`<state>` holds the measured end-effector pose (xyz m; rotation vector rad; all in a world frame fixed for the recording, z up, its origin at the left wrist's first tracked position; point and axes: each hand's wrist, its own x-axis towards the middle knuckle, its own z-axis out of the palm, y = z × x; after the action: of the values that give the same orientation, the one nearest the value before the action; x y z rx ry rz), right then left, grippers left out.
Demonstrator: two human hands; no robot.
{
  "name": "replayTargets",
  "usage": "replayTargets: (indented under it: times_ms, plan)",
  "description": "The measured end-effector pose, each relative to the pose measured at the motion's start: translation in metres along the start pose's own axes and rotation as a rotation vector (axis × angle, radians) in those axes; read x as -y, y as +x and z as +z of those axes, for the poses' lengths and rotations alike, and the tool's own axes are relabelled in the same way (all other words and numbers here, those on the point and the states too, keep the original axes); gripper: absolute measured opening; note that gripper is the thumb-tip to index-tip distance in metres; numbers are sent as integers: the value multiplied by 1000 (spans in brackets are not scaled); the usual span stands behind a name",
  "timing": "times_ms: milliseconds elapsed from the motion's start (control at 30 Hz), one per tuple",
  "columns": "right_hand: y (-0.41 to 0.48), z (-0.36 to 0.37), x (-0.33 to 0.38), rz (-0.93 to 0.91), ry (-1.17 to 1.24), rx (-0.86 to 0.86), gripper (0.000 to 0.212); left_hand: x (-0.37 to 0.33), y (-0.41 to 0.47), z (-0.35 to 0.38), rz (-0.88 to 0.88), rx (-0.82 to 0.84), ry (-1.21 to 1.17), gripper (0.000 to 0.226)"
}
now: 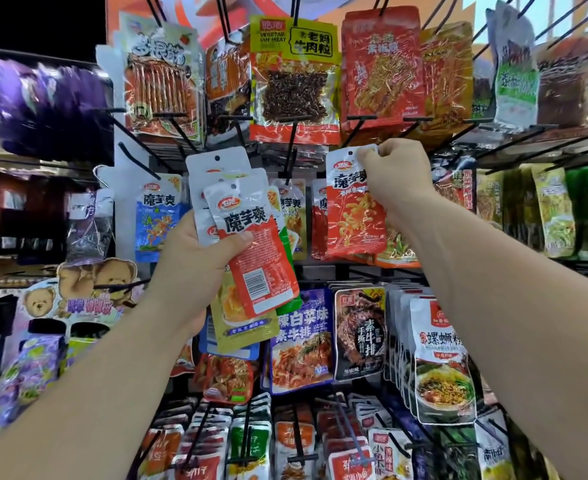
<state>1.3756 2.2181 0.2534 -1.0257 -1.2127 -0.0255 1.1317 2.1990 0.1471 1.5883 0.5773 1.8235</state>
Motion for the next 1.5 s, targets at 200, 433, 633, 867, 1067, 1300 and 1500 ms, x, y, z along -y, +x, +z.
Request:
replayTargets:
  times_ms: [200, 433, 633, 867, 1067, 1300, 1500]
  plan:
    - [-1, -4, 2, 27, 6, 3, 45, -2, -1, 1, -15, 11, 17, 27]
    - [-4, -9, 3, 93, 56, -6, 33, -5, 0, 2, -33, 15, 20, 26]
    - [0, -2, 4, 76, 72, 9, 26, -4, -2, 1, -28, 18, 21, 26]
    - [6, -2, -8, -30, -182, 0, 39, -4, -2, 2, -27, 15, 26, 27]
    - [-12, -12, -24, -512, -585, -34, 36, -3, -1, 1, -23, 18, 23, 28]
    - [-17, -30, -49, -772, -1169, 120, 54, -2, 1, 2, -17, 14, 28, 29]
    - [-23, -24, -42, -766, -1236, 219, 65, -2, 1, 2, -13, 23, 32, 29]
